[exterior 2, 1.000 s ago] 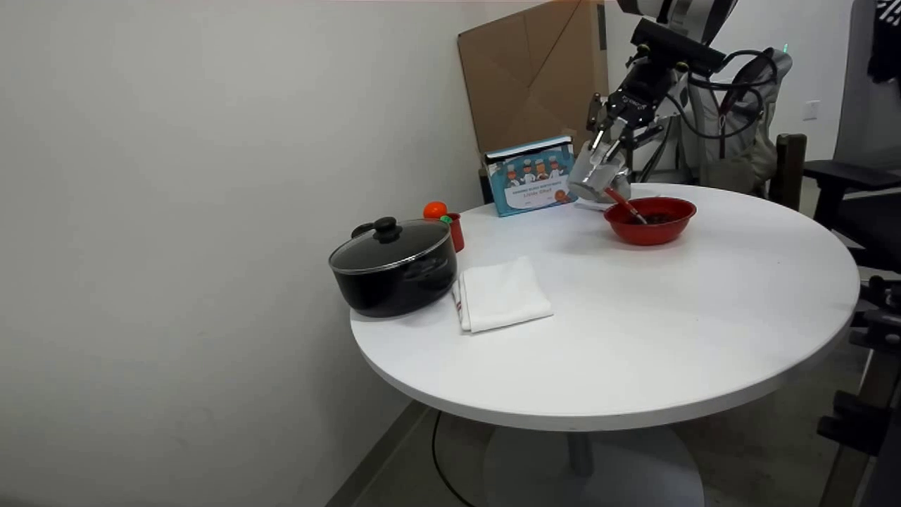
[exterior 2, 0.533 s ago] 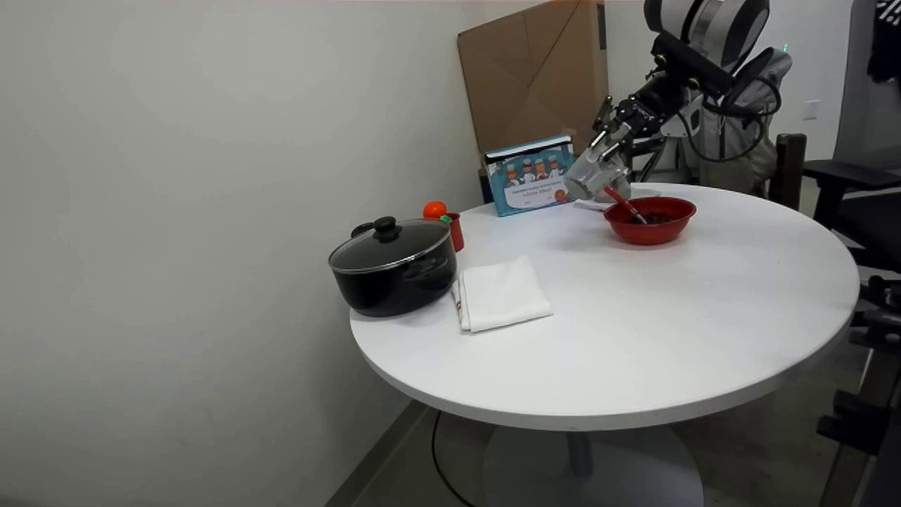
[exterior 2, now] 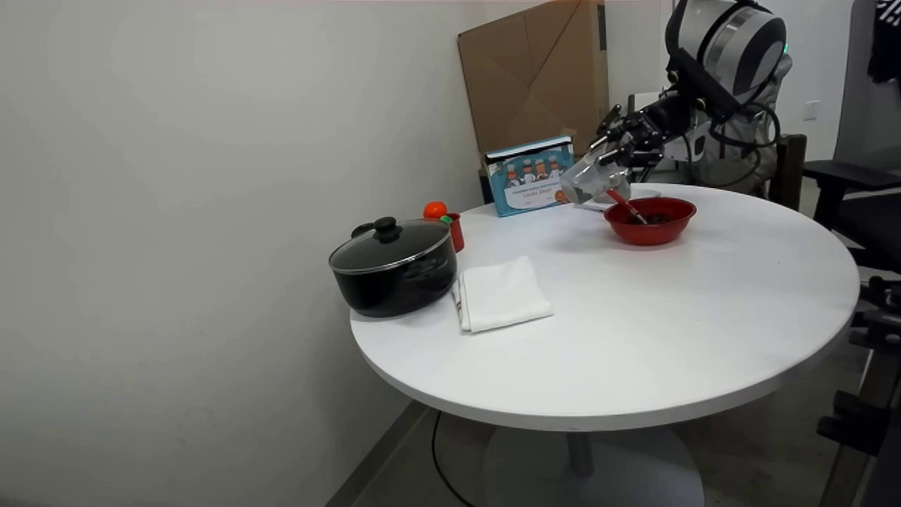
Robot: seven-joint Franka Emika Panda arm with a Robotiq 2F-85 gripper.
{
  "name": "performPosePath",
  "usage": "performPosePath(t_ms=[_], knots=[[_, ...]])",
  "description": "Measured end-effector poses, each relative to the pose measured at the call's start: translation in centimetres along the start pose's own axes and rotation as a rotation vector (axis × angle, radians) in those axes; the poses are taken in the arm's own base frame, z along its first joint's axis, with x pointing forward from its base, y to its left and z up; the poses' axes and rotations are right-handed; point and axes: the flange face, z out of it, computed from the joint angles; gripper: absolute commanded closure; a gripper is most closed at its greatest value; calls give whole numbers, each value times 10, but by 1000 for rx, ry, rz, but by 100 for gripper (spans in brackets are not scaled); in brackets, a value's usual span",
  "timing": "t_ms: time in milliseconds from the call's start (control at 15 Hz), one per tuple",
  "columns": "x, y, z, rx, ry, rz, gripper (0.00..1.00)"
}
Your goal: Pick up the cup from the table, pour all its contents in the bowl and put the cup back on the table.
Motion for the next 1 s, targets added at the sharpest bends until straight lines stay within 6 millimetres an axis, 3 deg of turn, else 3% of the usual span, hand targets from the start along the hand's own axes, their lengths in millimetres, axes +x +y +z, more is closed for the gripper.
performPosePath(t_ms=[333,667,1000], knots=[[1,16,-5,121,-25,-8,94],[-1,47,-22,235,-35,0,94],[-4,73,-22,345,-61,0,94]])
